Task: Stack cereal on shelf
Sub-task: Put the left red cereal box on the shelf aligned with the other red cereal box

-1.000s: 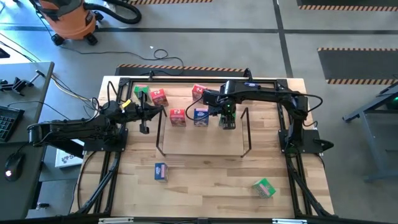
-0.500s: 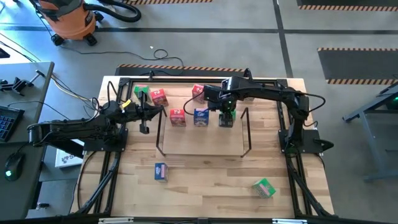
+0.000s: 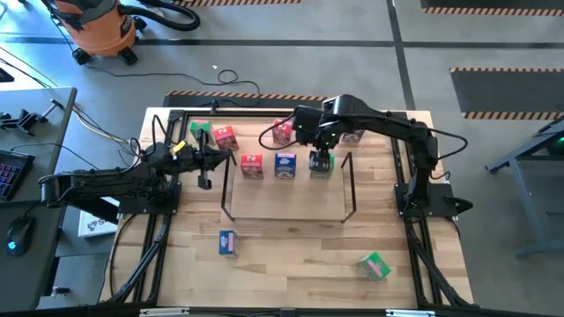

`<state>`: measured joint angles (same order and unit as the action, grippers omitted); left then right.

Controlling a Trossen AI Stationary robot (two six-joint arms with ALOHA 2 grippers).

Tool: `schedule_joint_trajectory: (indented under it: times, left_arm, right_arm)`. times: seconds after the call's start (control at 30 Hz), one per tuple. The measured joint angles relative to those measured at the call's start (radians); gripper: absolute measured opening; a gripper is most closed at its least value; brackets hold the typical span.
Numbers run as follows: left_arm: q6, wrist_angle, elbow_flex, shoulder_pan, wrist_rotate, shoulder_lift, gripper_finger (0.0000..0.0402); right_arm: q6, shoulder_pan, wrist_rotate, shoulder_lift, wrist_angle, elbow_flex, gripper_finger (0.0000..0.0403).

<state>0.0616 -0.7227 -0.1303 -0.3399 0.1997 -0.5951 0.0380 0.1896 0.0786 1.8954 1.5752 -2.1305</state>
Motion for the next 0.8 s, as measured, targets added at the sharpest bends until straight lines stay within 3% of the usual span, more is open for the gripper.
schedule_joint_trajectory:
  times: [0.1, 0.2, 0.3, 0.47, 0.63, 0.8]
  left_arm:
    - [-0.005, 0.0, 0.0, 0.0, 0.02, 0.0, 0.0]
    - [-0.005, -0.002, 0.0, 0.0, 0.049, 0.0, 0.0]
    - [-0.008, -0.005, 0.0, 0.0, 0.055, 0.0, 0.0]
    - [-0.045, -0.007, 0.0, 0.0, 0.025, 0.0, 0.0]
    - [-0.096, -0.008, 0.0, 0.0, -0.063, 0.0, 0.0]
    - [-0.147, -0.007, -0.03, 0.0, -0.076, -0.002, 0.0]
  right_arm:
    - [0.022, -0.017, 0.042, -0.02, -0.016, -0.036, 0.0192]
    - [0.08, -0.026, 0.045, -0.078, -0.131, 0.017, 0.0149]
    - [0.115, -0.02, 0.043, -0.145, -0.295, 0.166, 0.0097]
    - [0.146, -0.02, 0.002, -0.312, -0.712, 0.533, 0.0013]
    - [0.157, -0.02, -0.004, -0.48, -1.21, 0.893, 0.0016]
    - [0.198, -0.021, -0.009, -0.584, -1.616, 1.139, 0.0012]
